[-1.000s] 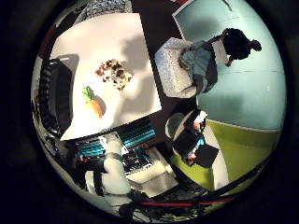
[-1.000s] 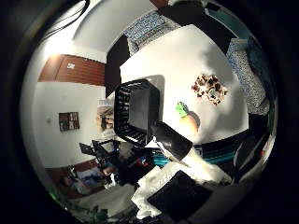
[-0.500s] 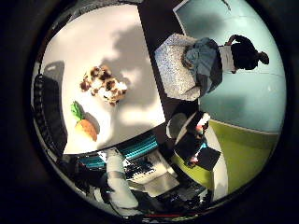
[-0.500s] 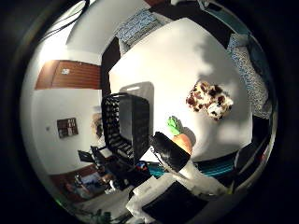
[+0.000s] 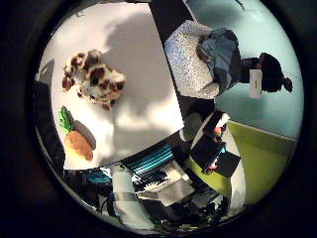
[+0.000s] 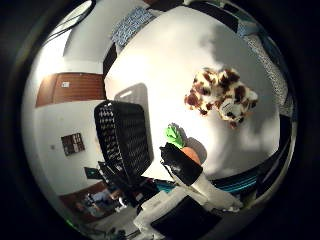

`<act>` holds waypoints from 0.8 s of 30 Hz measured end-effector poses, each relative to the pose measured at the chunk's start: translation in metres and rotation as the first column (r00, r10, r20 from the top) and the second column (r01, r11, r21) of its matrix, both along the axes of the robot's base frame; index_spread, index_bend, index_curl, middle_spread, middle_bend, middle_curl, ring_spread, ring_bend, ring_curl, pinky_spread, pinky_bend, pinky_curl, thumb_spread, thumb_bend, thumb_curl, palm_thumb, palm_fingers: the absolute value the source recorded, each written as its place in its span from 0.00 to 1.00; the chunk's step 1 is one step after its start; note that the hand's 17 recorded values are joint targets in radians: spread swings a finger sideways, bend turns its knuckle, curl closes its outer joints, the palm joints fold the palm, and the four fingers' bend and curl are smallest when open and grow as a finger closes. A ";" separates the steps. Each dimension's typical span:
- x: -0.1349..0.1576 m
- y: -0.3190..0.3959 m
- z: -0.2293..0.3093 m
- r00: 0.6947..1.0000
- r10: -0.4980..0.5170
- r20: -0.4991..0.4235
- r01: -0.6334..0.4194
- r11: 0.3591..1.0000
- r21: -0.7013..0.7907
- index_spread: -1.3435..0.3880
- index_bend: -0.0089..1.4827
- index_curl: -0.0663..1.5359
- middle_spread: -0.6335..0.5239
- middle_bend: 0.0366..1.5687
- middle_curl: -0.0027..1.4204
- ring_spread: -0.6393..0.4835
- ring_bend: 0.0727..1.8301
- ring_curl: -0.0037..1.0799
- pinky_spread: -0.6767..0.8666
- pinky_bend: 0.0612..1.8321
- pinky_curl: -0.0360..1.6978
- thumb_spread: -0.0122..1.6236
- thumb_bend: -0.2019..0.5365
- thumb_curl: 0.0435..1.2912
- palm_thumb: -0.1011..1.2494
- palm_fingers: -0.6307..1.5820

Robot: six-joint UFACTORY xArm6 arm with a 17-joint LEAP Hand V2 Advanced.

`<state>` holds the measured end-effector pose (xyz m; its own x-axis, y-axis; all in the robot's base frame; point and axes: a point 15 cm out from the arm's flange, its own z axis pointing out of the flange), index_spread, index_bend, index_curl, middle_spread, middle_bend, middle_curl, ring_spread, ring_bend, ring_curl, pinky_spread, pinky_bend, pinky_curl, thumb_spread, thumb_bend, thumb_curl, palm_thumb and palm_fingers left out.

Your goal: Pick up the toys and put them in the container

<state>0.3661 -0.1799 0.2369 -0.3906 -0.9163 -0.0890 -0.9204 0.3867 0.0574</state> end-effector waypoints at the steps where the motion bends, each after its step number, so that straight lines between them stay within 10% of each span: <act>1: -0.002 0.001 -0.007 1.000 -0.003 -0.007 0.003 1.000 0.003 0.62 0.11 0.21 0.59 0.11 0.23 0.74 0.19 0.21 0.72 0.32 0.17 0.72 0.25 0.20 0.47 0.33; 24: 0.011 -0.021 -0.095 0.994 -0.030 -0.106 0.034 0.999 0.035 0.62 0.11 0.21 0.59 0.11 0.24 0.74 0.18 0.22 0.72 0.30 0.17 0.71 0.25 0.21 0.48 0.34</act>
